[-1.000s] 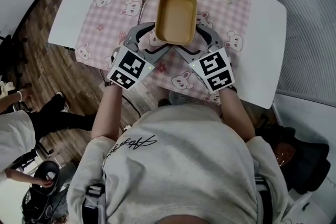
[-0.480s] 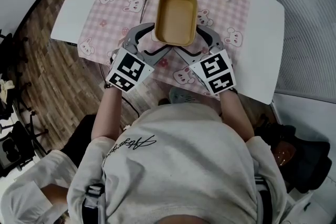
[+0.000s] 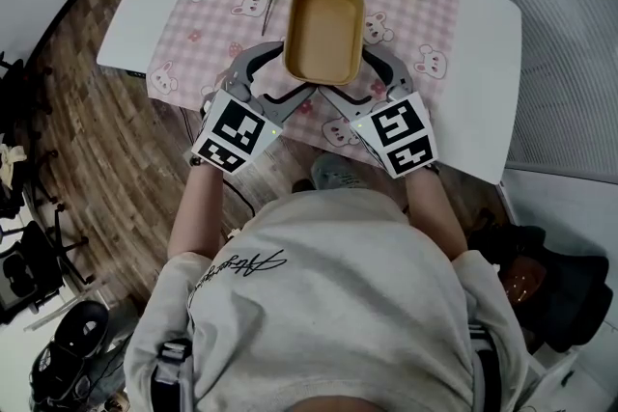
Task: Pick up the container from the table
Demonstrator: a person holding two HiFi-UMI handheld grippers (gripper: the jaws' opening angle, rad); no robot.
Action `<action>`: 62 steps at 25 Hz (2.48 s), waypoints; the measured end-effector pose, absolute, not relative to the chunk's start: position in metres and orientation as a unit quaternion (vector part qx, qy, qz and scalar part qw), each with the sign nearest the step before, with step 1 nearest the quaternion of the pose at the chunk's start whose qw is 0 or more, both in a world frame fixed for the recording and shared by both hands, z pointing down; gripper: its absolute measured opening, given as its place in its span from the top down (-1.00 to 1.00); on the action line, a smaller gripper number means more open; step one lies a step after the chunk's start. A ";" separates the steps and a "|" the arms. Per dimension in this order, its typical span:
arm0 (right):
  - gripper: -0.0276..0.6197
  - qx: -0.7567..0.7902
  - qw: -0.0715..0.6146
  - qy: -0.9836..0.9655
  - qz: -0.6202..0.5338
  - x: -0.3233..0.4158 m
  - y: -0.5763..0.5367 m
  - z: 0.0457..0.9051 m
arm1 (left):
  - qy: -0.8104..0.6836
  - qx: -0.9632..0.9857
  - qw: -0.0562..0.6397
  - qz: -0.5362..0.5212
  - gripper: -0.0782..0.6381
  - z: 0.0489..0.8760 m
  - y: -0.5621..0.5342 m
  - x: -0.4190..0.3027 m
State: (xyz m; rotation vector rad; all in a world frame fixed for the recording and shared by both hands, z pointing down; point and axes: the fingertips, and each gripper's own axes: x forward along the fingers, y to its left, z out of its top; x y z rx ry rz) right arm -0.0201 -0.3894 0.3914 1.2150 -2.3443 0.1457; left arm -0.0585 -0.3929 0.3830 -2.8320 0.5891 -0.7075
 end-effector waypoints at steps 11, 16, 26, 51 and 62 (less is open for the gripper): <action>-0.16 0.451 0.240 -0.858 0.046 -0.022 -0.380 0.377 | 0.199 -0.947 0.095 -0.234 -0.04 0.369 -0.384 -0.061; -0.16 0.452 0.237 -0.859 0.045 -0.023 -0.378 0.370 | 0.197 -0.948 0.096 -0.230 -0.04 0.362 -0.381 -0.061; -0.16 0.453 0.235 -0.859 0.041 -0.021 -0.376 0.360 | 0.198 -0.950 0.100 -0.222 -0.03 0.352 -0.379 -0.060; -0.15 0.450 0.209 -0.868 0.028 -0.018 -0.367 0.333 | 0.196 -0.959 0.098 -0.180 -0.03 0.326 -0.370 -0.058; -0.14 0.451 0.197 -0.870 0.026 -0.018 -0.367 0.328 | 0.197 -0.960 0.104 -0.171 -0.02 0.320 -0.370 -0.058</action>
